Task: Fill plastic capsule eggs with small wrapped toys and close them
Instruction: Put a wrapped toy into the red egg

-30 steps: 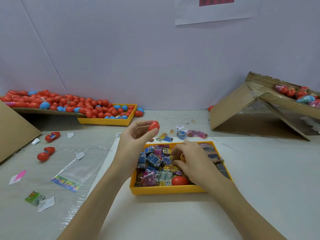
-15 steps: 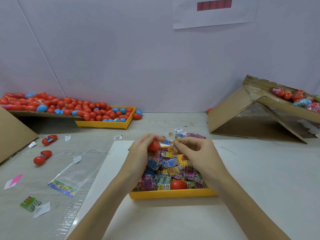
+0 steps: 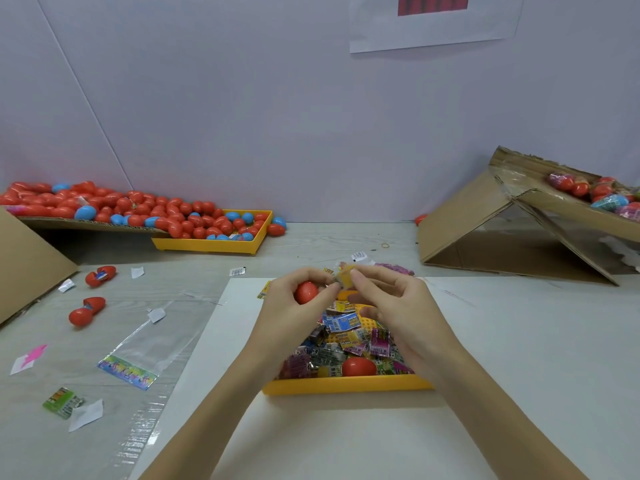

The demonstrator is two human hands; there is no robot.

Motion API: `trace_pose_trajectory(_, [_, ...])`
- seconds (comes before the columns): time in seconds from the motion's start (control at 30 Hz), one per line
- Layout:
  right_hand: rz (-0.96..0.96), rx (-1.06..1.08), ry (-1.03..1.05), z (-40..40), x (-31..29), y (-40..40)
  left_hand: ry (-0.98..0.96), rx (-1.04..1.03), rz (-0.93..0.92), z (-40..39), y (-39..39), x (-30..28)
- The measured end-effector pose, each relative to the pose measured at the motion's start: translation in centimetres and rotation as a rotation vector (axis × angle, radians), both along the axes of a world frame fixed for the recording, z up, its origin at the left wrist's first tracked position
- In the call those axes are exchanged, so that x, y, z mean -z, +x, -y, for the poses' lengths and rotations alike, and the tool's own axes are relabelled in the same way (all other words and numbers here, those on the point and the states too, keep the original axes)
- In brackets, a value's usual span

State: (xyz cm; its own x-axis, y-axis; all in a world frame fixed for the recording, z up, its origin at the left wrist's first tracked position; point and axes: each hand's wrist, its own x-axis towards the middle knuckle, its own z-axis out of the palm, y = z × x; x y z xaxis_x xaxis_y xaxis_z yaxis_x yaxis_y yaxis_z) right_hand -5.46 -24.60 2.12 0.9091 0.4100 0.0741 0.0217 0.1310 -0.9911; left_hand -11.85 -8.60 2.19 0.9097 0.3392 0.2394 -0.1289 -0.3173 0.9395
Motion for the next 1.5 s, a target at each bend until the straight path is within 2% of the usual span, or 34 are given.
trace_pose_trajectory(0.03, [0.056, -0.022, -0.032, 0.1, -0.1, 0.1, 0.098, -0.014, 0.025, -0.2, 0.0, 0.1])
trace_pose_trajectory(0.13, [0.374, -0.014, -0.268, 0.5, -0.4, 0.3, 0.553, 0.010, 0.167, -0.9, -0.2, 0.1])
trace_pose_trajectory(0.2, [0.538, 0.019, -0.407, 0.4, -0.4, 0.1, 0.625, 0.059, 0.205, -1.1, -0.2, 0.1])
trace_pose_trajectory(0.33, [0.573, 0.080, -0.426, 0.5, -0.1, 0.1, 0.547, 0.097, 0.143, -1.5, -0.1, 0.2])
trace_pose_trajectory(0.37, [0.555, 0.102, -0.401, 0.7, -0.1, 0.2, 0.462, 0.125, 0.074, -1.7, 0.0, 0.2])
trace_pose_trajectory(0.43, [0.460, 0.141, -0.315, 1.0, -0.1, 0.7, 0.165, 0.201, -0.068, -1.7, 0.0, -0.3])
trace_pose_trajectory(0.5, [0.324, 0.164, -0.217, 1.2, -0.2, 0.9, -0.085, 0.249, -0.121, -1.5, -0.1, -0.7])
trace_pose_trajectory(0.6, [0.235, 0.190, -0.152, 1.2, -0.3, 0.8, -0.056, 0.274, -0.083, -1.2, -0.4, -0.9])
trace_pose_trajectory(1.0, [0.209, 0.179, -0.164, 0.8, -0.4, 0.3, -0.127, 0.240, -0.019, -0.1, -0.3, -0.7])
trace_pose_trajectory(1.4, [0.279, 0.162, -0.176, 0.7, -0.2, 0.4, -0.146, 0.247, -0.008, -0.3, -0.1, -0.6])
trace_pose_trajectory(1.5, [0.348, 0.182, -0.226, 0.7, -0.3, 0.4, -0.154, 0.250, -0.023, -0.4, -0.1, -0.5])
